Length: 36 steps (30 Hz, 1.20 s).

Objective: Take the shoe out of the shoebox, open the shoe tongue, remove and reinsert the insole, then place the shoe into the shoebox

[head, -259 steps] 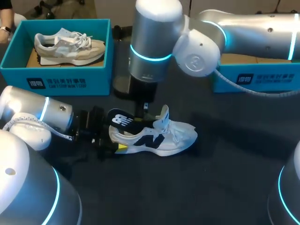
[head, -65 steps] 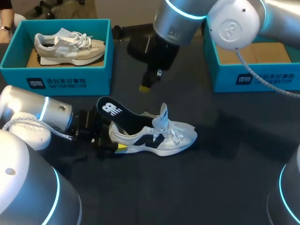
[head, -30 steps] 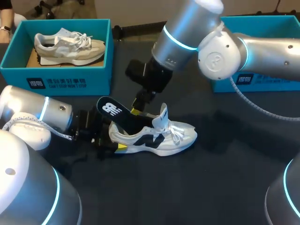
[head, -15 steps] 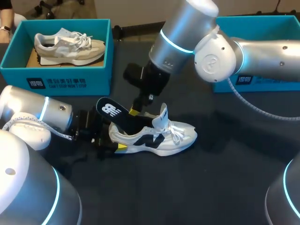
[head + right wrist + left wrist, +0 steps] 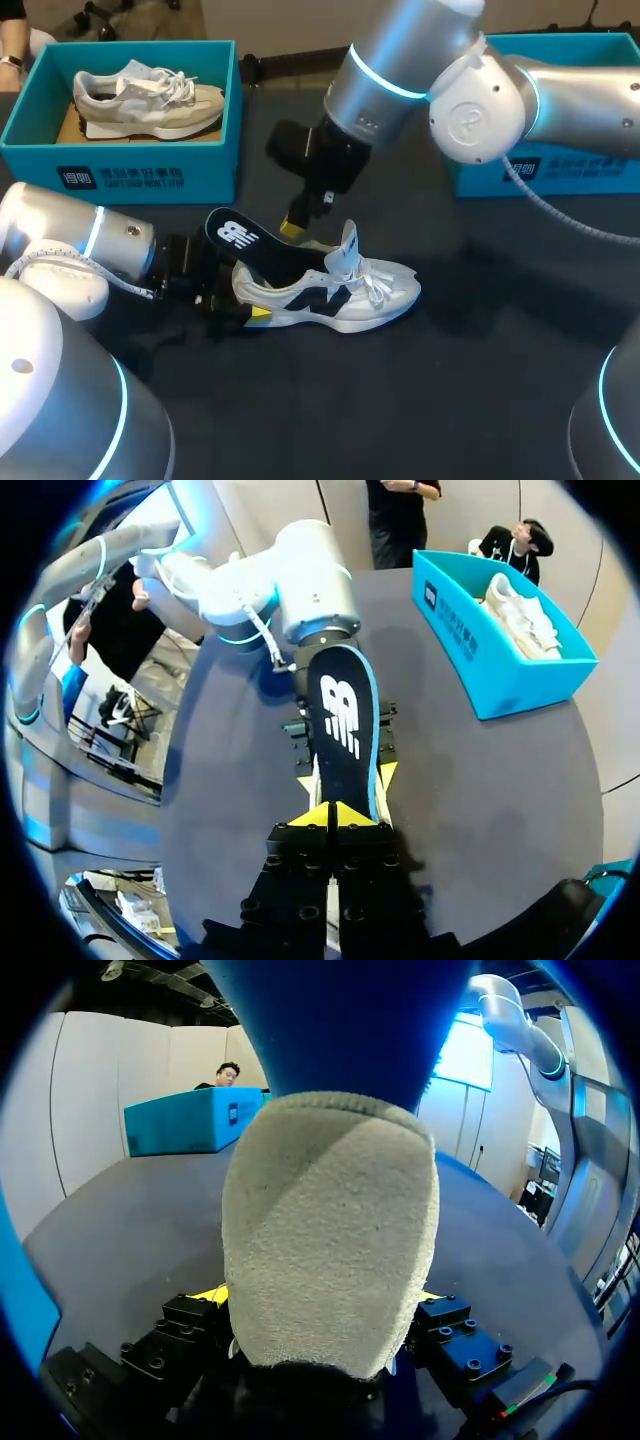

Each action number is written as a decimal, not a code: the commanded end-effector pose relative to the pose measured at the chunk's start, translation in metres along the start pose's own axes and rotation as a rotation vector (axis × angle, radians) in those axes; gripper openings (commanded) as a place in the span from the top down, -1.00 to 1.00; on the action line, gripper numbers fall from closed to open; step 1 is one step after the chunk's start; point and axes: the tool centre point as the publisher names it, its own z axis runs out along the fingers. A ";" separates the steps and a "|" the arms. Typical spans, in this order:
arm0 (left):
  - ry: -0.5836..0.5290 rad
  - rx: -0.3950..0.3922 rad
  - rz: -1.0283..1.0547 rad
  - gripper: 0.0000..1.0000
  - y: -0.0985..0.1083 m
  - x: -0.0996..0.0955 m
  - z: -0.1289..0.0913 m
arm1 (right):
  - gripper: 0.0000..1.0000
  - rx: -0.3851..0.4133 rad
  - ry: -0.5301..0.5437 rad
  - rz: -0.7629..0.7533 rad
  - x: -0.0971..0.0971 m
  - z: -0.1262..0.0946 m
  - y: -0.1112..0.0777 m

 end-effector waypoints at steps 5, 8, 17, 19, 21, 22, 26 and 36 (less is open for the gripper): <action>-0.001 -0.004 -0.001 1.00 0.000 0.001 0.001 | 1.00 -0.025 -0.029 0.013 0.010 -0.026 0.000; -0.001 -0.004 -0.001 1.00 0.000 0.001 0.001 | 1.00 -0.106 -0.012 0.031 0.012 -0.026 0.000; -0.001 -0.004 -0.001 1.00 0.000 0.001 0.001 | 1.00 -0.155 0.043 0.067 0.015 -0.028 -0.005; -0.001 -0.004 -0.001 1.00 0.000 0.001 0.001 | 1.00 -0.161 0.042 0.109 0.012 -0.028 -0.006; -0.001 -0.004 -0.001 1.00 0.000 0.001 0.001 | 1.00 -0.163 0.037 0.115 0.009 -0.028 -0.007; -0.001 -0.004 -0.001 1.00 0.000 0.001 0.001 | 1.00 -0.163 0.037 0.115 0.009 -0.028 -0.007; -0.001 -0.004 -0.001 1.00 0.000 0.001 0.001 | 1.00 -0.163 0.037 0.115 0.009 -0.028 -0.007; -0.001 -0.004 -0.001 1.00 0.000 0.001 0.001 | 1.00 -0.163 0.037 0.115 0.009 -0.028 -0.007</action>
